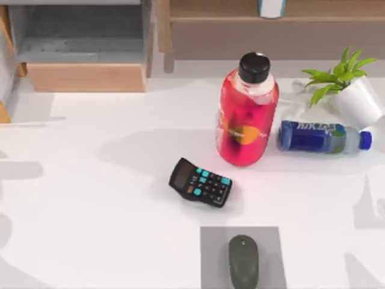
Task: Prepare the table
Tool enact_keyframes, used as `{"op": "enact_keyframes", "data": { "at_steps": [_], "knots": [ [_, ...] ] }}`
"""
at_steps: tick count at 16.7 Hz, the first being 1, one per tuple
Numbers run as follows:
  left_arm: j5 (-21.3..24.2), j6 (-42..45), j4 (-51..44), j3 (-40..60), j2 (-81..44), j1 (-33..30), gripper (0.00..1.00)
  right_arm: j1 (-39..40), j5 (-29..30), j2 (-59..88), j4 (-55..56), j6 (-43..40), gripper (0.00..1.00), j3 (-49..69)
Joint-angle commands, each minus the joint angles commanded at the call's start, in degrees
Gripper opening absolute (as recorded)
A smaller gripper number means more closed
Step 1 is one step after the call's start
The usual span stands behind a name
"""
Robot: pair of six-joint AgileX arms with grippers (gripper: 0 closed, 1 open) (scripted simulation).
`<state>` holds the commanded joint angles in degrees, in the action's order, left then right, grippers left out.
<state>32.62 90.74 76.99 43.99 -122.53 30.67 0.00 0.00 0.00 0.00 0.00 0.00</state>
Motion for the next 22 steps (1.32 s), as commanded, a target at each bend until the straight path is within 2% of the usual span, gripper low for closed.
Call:
{"op": "enact_keyframes", "data": {
  "at_steps": [6, 13, 19, 22],
  "knots": [
    [-3.7, -0.3, -5.8, 10.6, -4.7, -3.9, 0.00, 0.0, 0.0, 0.0, 0.0, 0.0, 1.00, 0.0],
    [-4.6, -0.6, -7.4, 12.7, -5.8, -4.4, 0.00, 0.0, 0.0, 0.0, 0.0, 0.0, 1.00, 0.0],
    [-7.4, -0.6, -14.0, 25.8, -11.6, -7.5, 0.00, 0.0, 0.0, 0.0, 0.0, 0.0, 1.00, 0.0],
    [-8.0, -0.8, -15.4, 27.9, -12.8, -8.2, 0.00, 0.0, 0.0, 0.0, 0.0, 0.0, 1.00, 0.0]
  ]
}}
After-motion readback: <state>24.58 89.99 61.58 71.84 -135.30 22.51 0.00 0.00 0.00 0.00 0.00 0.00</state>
